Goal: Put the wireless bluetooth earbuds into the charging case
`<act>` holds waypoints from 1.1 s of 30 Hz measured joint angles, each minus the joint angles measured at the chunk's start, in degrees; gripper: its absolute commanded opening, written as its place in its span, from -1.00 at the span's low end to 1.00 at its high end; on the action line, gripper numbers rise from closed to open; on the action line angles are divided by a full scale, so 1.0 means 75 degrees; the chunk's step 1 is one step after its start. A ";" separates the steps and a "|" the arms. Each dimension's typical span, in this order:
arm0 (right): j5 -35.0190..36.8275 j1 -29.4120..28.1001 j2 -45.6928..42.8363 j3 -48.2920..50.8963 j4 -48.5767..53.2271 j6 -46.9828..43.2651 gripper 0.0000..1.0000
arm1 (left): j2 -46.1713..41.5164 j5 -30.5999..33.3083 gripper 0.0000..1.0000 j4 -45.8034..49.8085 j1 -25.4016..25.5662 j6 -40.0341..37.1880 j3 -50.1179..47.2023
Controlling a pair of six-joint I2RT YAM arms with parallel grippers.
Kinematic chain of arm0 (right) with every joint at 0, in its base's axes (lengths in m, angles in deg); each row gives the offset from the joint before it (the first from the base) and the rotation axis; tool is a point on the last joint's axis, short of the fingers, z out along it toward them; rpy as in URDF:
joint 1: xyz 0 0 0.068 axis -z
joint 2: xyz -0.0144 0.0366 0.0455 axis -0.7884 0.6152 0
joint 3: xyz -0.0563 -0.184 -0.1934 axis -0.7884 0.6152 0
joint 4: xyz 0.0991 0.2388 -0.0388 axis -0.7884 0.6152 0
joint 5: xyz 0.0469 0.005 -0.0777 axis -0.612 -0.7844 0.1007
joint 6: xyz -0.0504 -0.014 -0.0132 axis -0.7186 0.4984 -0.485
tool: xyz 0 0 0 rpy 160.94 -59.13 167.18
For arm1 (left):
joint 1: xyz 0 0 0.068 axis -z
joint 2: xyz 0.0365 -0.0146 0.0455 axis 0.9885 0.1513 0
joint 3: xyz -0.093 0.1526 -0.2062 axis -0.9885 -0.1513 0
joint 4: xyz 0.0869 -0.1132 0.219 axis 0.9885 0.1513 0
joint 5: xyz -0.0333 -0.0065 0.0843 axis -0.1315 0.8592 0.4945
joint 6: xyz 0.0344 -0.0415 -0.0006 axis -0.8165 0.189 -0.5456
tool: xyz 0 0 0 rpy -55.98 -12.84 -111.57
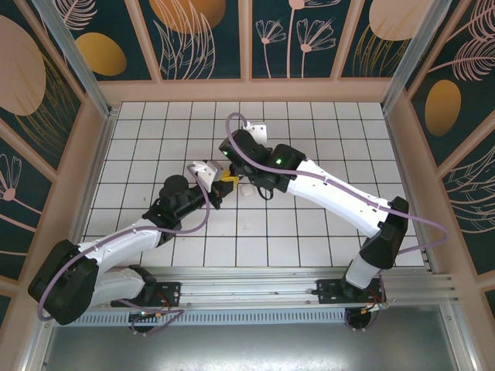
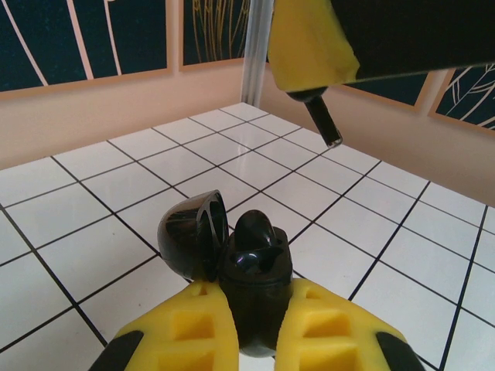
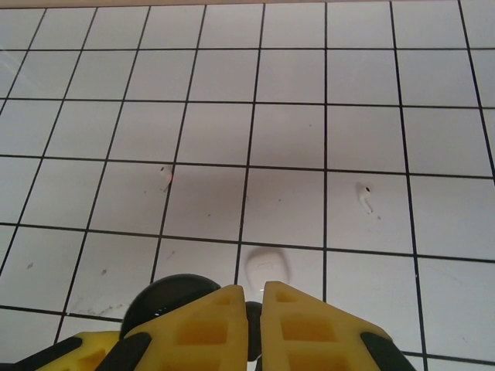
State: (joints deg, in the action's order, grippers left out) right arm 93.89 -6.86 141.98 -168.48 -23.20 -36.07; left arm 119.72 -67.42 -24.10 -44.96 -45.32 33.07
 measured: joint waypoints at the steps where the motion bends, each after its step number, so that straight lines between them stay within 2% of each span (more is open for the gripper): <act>1: -0.0006 -0.0015 0.0020 -0.0058 -0.0009 -0.0029 -0.82 | 0.0006 0.0000 -1.00 0.0000 0.0000 0.0003 0.0009; 11: -0.0198 -0.0149 0.0140 -0.0175 -0.0472 -0.0227 -0.83 | 0.0221 -0.0061 -1.00 -0.0093 0.0000 0.0035 0.0160; 33: -0.0338 -0.0149 -0.0236 0.1020 -0.1702 -0.0656 -0.83 | 0.0294 -0.0379 -1.00 -0.0525 -0.0006 0.0557 0.0189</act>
State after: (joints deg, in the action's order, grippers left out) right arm 91.35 -7.97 140.21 -160.83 -35.96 -40.99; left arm 121.93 -70.26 -28.03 -45.01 -41.15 34.49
